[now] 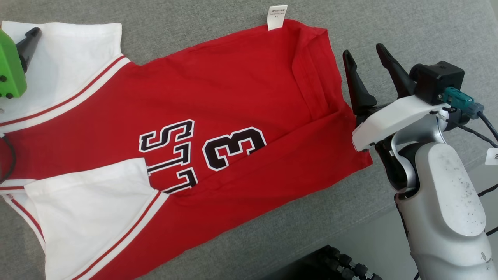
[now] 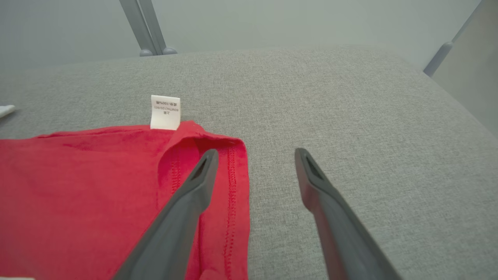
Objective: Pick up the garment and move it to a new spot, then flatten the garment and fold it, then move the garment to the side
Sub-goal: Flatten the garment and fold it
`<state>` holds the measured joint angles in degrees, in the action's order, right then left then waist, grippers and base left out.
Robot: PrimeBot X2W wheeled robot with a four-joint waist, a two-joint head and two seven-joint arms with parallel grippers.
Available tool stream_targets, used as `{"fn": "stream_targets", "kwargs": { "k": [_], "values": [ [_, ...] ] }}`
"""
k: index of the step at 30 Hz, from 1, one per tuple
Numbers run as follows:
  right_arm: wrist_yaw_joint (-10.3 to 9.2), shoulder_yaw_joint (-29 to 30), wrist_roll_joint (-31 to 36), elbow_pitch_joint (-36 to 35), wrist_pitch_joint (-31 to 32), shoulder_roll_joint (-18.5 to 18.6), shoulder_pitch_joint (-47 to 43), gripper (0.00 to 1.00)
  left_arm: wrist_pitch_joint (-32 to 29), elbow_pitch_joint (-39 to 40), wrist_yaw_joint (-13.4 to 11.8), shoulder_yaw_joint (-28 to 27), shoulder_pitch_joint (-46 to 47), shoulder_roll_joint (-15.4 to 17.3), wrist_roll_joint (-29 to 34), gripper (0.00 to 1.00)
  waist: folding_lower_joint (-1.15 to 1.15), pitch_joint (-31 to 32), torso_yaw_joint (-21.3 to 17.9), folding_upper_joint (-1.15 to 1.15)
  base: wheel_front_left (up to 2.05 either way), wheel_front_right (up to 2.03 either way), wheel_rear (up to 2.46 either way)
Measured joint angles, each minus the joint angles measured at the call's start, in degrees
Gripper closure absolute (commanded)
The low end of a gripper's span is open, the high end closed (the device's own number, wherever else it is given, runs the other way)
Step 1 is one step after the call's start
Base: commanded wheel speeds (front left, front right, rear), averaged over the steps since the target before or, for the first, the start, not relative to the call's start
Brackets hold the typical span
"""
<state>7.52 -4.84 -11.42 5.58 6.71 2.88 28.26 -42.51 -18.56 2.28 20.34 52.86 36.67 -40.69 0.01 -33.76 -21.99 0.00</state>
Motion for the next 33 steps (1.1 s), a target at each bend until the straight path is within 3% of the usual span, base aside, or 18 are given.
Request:
{"fn": "stream_targets", "kwargs": {
  "k": [1,2,4,5,10,13,30,31,32,33],
  "values": [
    [0.00,-0.08,-0.01,0.18,-0.12,0.00,0.26,0.00,-0.56,0.02,-0.33,-0.09,-0.03,0.26,-0.04,0.00,0.00,-0.17,-0.35,0.00,0.00,0.00,0.00],
    [0.00,-0.13,-0.01,0.23,-0.26,-0.01,0.37,0.00,-0.83,0.15,-0.32,-0.07,-0.03,0.48,-0.05,0.31,0.00,-0.27,-0.57,0.00,0.00,0.00,0.00],
    [0.00,-0.05,0.00,0.56,-0.35,-0.01,0.51,0.00,-1.36,0.58,-0.42,-0.19,-0.16,0.65,-0.51,0.68,0.00,-0.34,-0.87,0.00,0.00,0.00,0.00],
    [0.00,0.11,0.04,0.65,-0.42,-0.01,0.55,0.00,-1.56,0.91,-0.53,-0.16,-0.32,0.64,-0.65,1.00,0.00,-0.26,-0.85,0.00,0.00,0.00,0.00],
    [0.00,0.42,1.34,1.46,0.33,0.00,1.63,0.00,-0.65,2.64,-0.25,0.40,-0.85,-0.16,-0.71,1.00,0.00,0.52,0.25,0.00,0.00,0.00,0.00],
    [0.00,0.22,3.05,2.19,2.29,0.65,3.31,0.00,1.44,4.15,-0.32,-0.47,-0.77,-2.22,-2.30,1.00,0.00,1.24,1.45,0.00,0.00,0.00,0.00],
    [0.00,-11.57,0.79,11.43,20.15,16.66,12.73,0.00,9.91,15.93,2.13,0.94,-5.84,-9.34,-6.01,1.00,0.00,5.41,13.49,0.00,0.00,0.00,0.00],
    [0.00,-11.80,0.73,11.98,20.71,17.33,13.06,0.51,10.46,16.15,2.25,1.08,-6.32,-9.66,-6.03,1.00,-0.01,5.65,14.18,0.00,0.00,0.00,0.00],
    [0.00,-11.87,0.52,12.55,21.04,17.95,13.43,0.59,10.99,16.21,2.27,1.24,-6.76,-9.94,-6.03,1.00,0.00,5.88,14.86,0.00,0.00,0.00,0.00],
    [0.00,-11.90,0.36,13.05,21.39,18.30,13.62,0.81,11.51,16.17,2.32,1.33,-7.12,-10.17,-6.03,1.00,0.00,6.07,15.35,0.00,0.00,0.00,0.00]
  ]
}}
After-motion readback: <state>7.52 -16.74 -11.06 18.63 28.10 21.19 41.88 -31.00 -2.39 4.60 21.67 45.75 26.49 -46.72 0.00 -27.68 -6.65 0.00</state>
